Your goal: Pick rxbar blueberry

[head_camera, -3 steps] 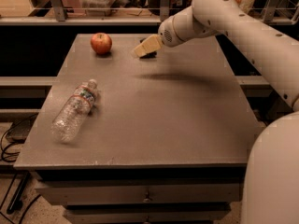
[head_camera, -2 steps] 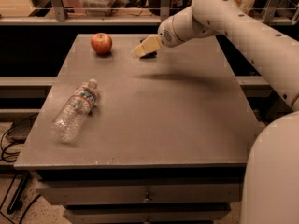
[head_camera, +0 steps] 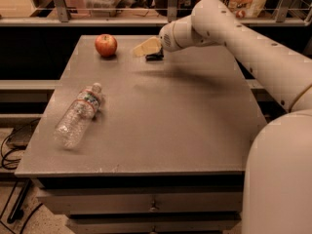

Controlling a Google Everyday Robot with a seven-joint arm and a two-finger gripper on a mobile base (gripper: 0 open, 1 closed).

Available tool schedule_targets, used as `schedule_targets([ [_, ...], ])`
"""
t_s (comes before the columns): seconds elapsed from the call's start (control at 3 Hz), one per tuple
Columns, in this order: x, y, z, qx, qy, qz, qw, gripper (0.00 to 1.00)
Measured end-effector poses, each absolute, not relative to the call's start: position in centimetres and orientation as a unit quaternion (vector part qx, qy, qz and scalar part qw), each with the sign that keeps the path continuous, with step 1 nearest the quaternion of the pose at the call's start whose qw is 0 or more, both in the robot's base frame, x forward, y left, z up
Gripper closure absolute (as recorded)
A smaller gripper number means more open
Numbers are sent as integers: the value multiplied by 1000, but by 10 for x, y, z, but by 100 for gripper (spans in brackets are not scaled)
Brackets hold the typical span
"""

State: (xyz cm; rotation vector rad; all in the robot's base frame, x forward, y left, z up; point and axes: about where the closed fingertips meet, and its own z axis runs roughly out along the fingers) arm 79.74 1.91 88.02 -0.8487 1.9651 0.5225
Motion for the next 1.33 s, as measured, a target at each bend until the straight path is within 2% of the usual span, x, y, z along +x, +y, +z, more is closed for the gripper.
schedule_targets([
  [0.33, 813, 26, 871, -322, 797, 214, 464, 0],
  [1.0, 829, 29, 847, -310, 815, 174, 457, 0],
  [1.33, 831, 27, 835, -300, 825, 166, 449, 10],
])
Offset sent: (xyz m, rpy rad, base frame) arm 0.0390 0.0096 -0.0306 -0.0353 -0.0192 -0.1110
